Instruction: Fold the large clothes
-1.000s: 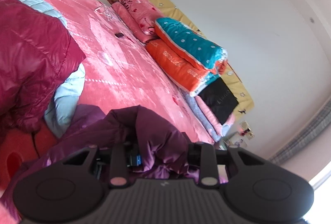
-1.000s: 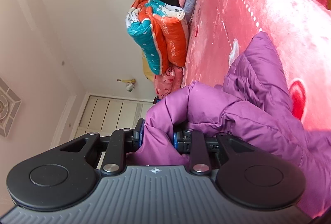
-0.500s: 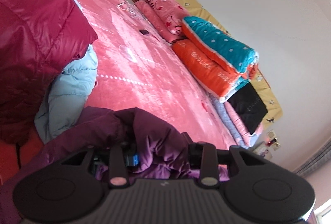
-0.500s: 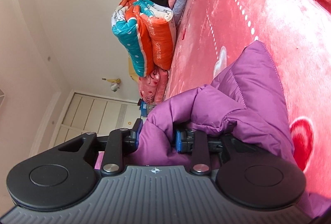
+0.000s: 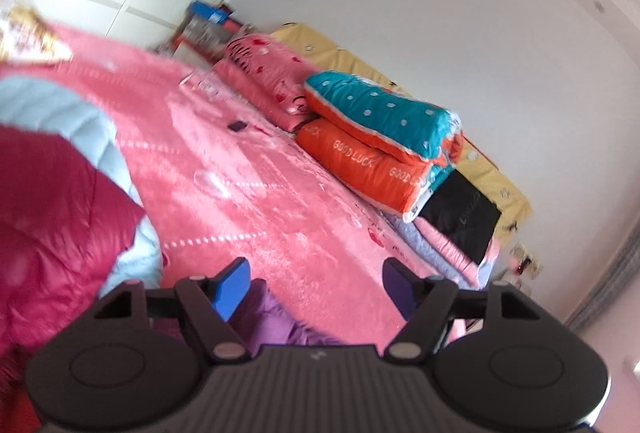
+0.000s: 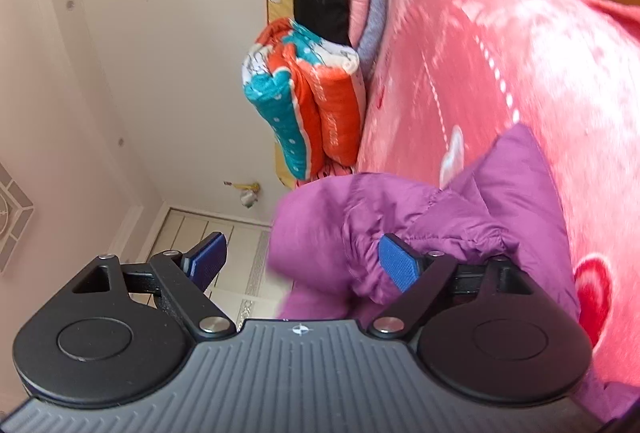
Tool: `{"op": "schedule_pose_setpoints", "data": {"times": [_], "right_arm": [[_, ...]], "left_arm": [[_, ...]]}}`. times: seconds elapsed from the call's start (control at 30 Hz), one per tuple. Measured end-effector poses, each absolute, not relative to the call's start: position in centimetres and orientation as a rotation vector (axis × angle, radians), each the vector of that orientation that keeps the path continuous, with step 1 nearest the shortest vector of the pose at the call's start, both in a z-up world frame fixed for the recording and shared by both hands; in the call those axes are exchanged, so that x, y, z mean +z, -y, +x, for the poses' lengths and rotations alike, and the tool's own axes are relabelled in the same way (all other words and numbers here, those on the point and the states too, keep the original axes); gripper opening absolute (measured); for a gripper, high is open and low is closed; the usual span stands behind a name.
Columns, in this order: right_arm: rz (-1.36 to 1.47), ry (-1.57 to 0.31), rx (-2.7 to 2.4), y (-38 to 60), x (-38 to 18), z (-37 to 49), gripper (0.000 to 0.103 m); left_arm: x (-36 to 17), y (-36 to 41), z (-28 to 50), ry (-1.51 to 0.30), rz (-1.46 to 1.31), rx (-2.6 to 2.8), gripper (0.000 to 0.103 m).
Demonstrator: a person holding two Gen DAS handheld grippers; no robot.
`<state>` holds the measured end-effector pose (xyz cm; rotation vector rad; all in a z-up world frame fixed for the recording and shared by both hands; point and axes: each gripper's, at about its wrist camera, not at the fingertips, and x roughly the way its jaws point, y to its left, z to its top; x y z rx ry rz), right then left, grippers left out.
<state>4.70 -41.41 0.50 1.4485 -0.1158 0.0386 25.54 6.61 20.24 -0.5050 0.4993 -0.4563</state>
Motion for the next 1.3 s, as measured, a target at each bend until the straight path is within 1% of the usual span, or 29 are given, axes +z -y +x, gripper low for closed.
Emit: {"op": "schedule_pose_setpoints", "data": {"times": [0.13, 0.33, 0.43, 0.53, 0.7, 0.9, 1.03, 1.17, 1.3], "right_arm": [[1.368, 0.112, 0.001, 41.6, 2.1, 3.8, 0.103], [1.221, 0.076, -0.002, 40.9, 4.7, 3.5, 0.103], [1.11, 0.037, -0.023, 40.2, 6.1, 3.3, 0.103], [1.02, -0.008, -0.099, 40.1, 6.3, 2.4, 0.103], [1.001, -0.1, -0.185, 40.8, 4.7, 0.6, 0.103], [0.915, -0.165, -0.238, 39.4, 3.9, -2.8, 0.103], [0.958, -0.253, -0.221, 38.0, 2.4, -4.1, 0.103], [0.977, -0.349, -0.233, 36.2, 1.1, -4.9, 0.103], [1.051, -0.358, -0.211, 35.4, -0.4, -5.2, 0.103]], "left_arm": [[19.5, -7.1, 23.0, -0.527, -0.42, -0.466, 0.073], [15.7, -8.1, 18.2, -0.606, -0.31, -0.415, 0.073], [13.8, -9.1, 15.5, -0.646, -0.317, -0.399, 0.073], [12.0, -9.6, 13.0, -0.693, -0.327, -0.405, 0.073], [9.5, -9.6, 10.0, -0.78, -0.463, -0.448, 0.078], [7.4, -9.4, 8.9, -0.825, -0.724, -0.486, 0.079], [6.3, -9.0, 7.5, -0.863, -0.736, -0.474, 0.079], [5.2, -8.6, 8.2, -0.885, -0.774, -0.445, 0.079], [4.1, -8.6, 9.8, -0.885, -0.833, -0.395, 0.084]]}}
